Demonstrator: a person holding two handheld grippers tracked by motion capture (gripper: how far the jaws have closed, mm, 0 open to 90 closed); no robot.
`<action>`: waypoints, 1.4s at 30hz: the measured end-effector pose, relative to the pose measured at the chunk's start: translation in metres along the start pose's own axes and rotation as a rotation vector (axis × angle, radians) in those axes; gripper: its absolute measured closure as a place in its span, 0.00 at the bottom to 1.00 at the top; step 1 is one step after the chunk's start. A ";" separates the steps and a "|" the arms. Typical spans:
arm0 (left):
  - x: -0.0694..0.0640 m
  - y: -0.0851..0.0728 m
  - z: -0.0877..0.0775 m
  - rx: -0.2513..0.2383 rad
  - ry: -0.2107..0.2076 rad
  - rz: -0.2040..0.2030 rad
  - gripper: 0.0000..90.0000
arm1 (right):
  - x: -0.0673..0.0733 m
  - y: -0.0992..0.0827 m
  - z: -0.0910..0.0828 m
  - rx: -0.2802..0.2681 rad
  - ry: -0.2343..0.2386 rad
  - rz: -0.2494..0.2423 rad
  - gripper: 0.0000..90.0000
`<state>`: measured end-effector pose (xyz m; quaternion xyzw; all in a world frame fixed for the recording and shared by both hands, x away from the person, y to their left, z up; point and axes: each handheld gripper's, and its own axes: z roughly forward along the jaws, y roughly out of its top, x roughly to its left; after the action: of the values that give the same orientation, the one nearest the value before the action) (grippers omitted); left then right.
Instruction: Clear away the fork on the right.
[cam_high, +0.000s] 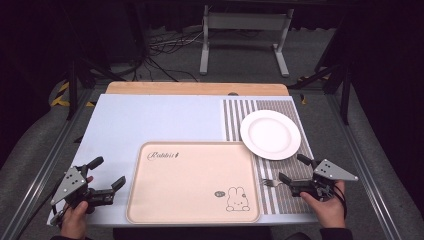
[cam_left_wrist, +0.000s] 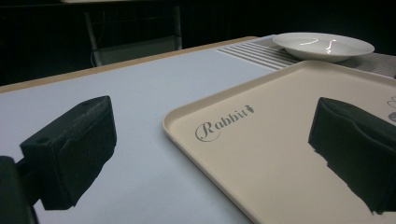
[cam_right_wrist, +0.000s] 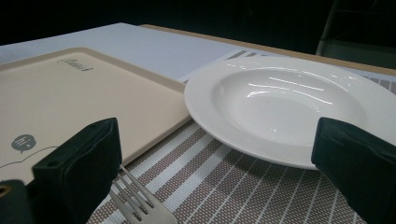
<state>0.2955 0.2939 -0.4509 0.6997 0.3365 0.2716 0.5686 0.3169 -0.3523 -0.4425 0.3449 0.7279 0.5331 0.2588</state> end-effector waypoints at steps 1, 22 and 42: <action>0.000 0.000 0.000 0.000 0.000 0.000 0.02 | 0.000 0.000 0.000 0.000 0.000 0.000 0.02; 0.001 -0.001 -0.001 0.013 0.015 -0.025 0.02 | 0.003 0.017 0.007 0.053 0.044 -0.032 0.01; -0.001 0.000 -0.001 0.017 0.009 -0.010 0.02 | -0.005 0.061 0.021 0.260 0.059 -0.094 0.03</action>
<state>0.2941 0.2940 -0.4506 0.7017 0.3450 0.2688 0.5625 0.3501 -0.3320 -0.3907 0.3253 0.8134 0.4316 0.2150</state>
